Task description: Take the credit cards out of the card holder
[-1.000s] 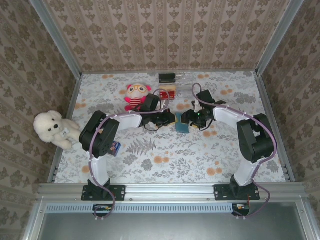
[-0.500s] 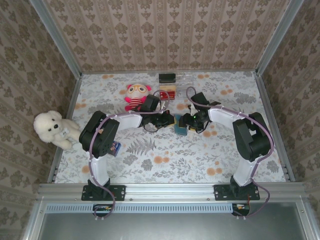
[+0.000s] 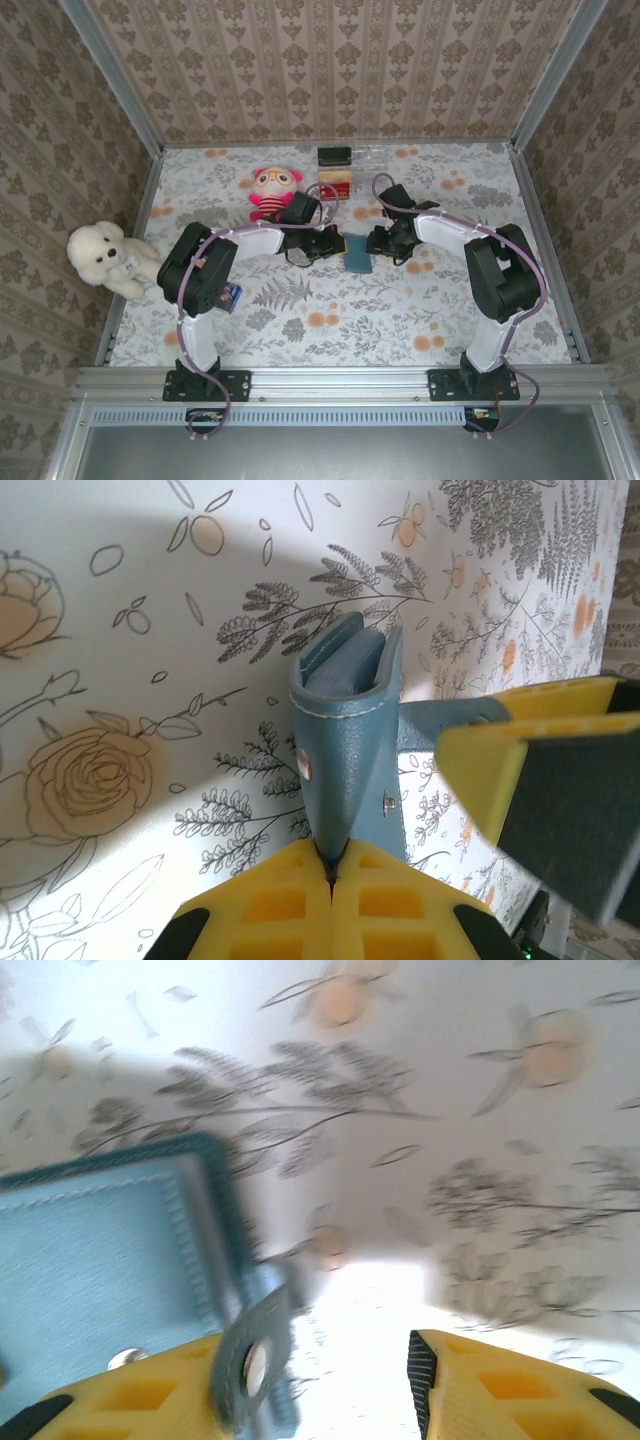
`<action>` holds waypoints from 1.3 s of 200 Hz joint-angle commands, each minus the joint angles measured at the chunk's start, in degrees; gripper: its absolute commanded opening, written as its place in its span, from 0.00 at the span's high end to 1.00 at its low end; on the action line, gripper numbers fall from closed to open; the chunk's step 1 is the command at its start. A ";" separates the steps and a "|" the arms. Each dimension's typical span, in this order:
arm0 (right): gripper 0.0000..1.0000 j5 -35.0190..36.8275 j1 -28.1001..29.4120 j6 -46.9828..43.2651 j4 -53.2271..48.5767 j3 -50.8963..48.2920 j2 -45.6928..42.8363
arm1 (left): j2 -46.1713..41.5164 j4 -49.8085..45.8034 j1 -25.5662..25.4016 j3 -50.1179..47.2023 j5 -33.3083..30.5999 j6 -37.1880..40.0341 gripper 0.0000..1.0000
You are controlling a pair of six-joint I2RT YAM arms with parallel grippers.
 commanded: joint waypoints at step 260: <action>0.89 -17.11 4.07 -7.66 -1.91 3.03 -10.10 | -14.72 -21.44 7.44 2.23 -15.24 7.29 0.06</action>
